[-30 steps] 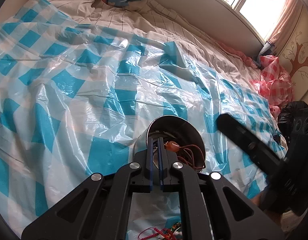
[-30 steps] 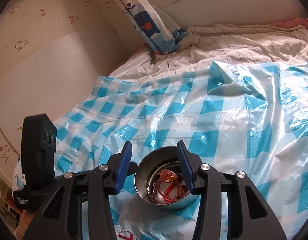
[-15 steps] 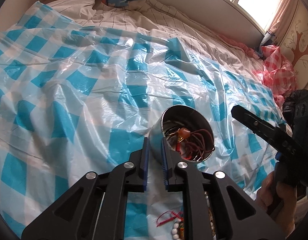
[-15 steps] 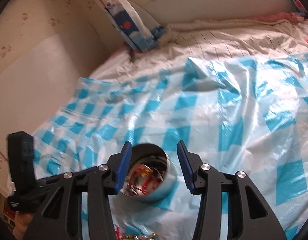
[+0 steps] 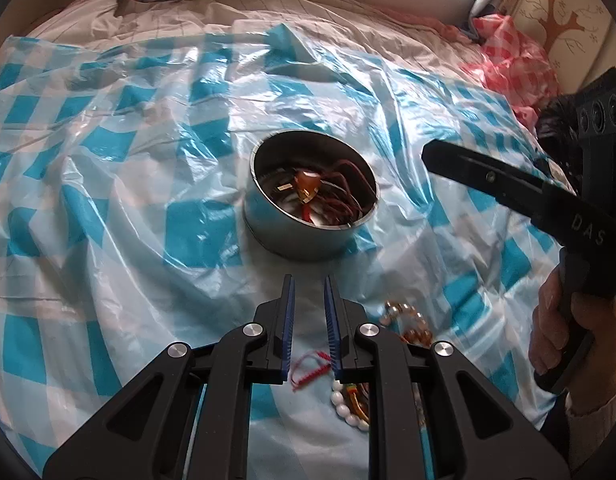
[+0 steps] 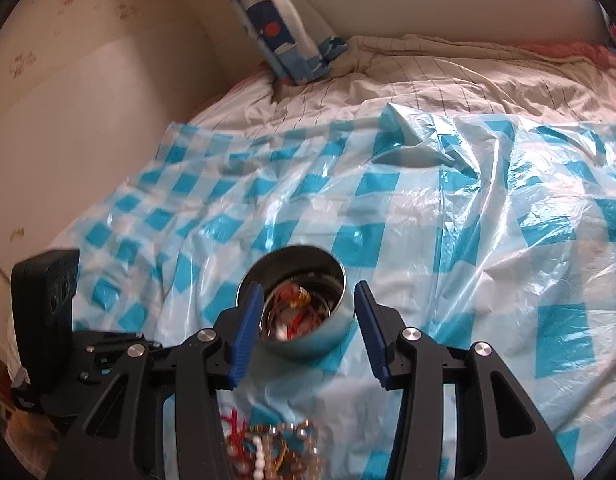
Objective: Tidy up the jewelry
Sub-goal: 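Close the left gripper on the red string bracelet while the right grips beaded bracelets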
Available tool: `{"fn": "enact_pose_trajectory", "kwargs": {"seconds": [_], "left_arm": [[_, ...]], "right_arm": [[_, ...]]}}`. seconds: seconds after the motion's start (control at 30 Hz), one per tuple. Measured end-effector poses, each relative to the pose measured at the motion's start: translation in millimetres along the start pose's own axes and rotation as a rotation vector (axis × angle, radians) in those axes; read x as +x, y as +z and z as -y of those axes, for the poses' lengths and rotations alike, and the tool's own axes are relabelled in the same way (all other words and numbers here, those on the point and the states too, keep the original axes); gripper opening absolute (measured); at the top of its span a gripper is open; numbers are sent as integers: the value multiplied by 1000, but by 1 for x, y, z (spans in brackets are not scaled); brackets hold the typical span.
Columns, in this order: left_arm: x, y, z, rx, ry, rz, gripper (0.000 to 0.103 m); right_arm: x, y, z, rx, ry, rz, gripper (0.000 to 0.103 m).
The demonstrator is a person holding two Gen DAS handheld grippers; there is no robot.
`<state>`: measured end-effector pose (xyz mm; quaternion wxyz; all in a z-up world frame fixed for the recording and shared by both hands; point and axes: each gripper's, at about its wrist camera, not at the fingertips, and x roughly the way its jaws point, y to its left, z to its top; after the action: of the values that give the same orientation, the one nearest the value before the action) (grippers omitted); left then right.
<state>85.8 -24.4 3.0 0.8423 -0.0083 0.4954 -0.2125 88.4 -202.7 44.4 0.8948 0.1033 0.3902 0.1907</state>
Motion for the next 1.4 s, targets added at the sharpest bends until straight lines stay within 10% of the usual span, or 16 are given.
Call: {"fn": "enact_pose_trajectory", "kwargs": {"seconds": [0.97,1.33,1.4], "left_arm": [[16,-46,3,59,46,-120,34],[21,-51,16,165,100,-128,33],[21,-52,20,190,101,-132,19]], "right_arm": [[22,-80,-3,-121,1,-315,44],[27,-84,-12,-175,-21,-324,42],[28,-85,-14,-185,-23,-324,38]]}}
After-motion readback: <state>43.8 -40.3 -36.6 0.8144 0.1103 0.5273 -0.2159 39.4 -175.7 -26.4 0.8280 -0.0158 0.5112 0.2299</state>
